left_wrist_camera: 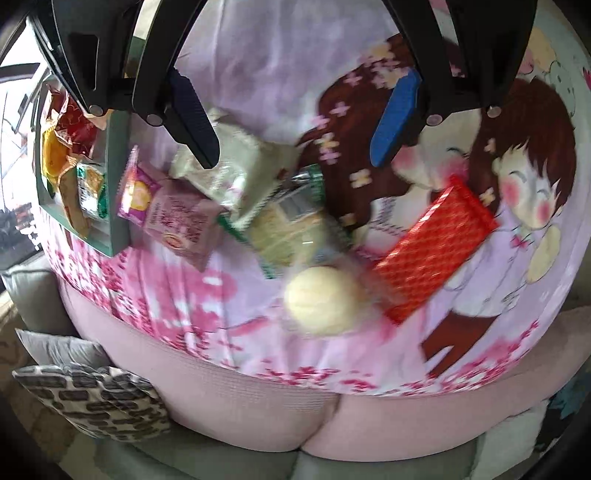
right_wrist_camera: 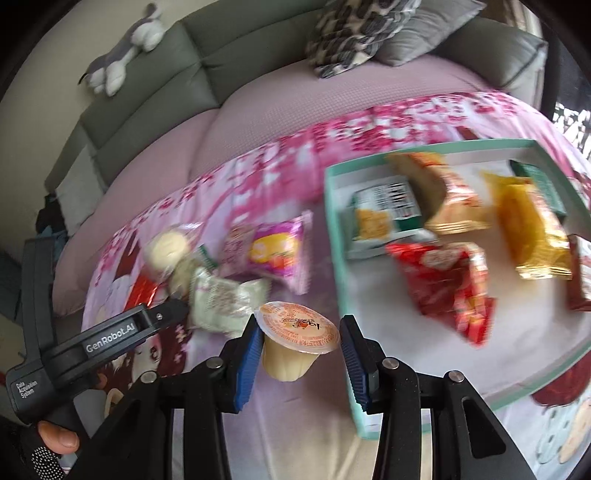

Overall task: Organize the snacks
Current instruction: 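Grasp the orange-lidded jelly cup with the right tool, then grasp the white printed snack pack with the left tool while the right tool holds the jelly cup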

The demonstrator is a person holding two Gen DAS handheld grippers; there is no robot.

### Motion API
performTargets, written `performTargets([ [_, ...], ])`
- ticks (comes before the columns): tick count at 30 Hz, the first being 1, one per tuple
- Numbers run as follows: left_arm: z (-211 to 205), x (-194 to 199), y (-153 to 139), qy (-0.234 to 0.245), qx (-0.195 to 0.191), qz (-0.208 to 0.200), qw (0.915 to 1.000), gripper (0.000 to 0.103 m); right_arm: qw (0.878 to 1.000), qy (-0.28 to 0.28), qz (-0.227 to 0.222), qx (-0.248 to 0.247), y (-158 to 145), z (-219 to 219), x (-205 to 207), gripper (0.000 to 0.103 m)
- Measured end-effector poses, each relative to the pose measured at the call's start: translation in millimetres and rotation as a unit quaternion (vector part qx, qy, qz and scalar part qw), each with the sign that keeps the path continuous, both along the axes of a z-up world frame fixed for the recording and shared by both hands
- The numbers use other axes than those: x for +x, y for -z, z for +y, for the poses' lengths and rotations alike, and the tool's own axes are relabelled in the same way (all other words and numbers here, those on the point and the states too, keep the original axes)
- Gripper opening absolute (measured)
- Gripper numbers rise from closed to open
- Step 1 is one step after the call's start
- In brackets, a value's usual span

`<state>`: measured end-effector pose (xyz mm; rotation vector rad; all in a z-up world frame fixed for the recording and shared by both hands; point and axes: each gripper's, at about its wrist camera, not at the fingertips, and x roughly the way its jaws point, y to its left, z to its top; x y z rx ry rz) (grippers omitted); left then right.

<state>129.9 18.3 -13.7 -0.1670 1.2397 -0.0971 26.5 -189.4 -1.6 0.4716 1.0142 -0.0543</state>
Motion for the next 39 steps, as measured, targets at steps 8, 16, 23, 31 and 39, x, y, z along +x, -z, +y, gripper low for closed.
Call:
performTargets([
  [8,-43,5,18,0.057,0.030,0.005,0.9979,0.084,0.999,0.036,-0.003,-0.006,-4,-38,-10,0.045],
  [16,-60,8,37,0.072,0.063,0.005,0.9954,0.084,0.999,0.044,0.001,-0.004,0,-53,-12,0.045],
  [23,-64,3,41,0.085,0.084,-0.006,0.9928,0.084,0.999,0.043,0.008,0.000,4,-54,-10,0.045],
  [31,-70,-4,30,0.085,0.090,-0.011,0.9922,0.072,0.999,0.047,0.007,0.006,3,-56,-11,0.045],
  [39,-65,-10,6,0.068,0.073,-0.033,0.9945,0.056,0.999,0.047,-0.001,0.014,-3,-58,-14,0.045],
])
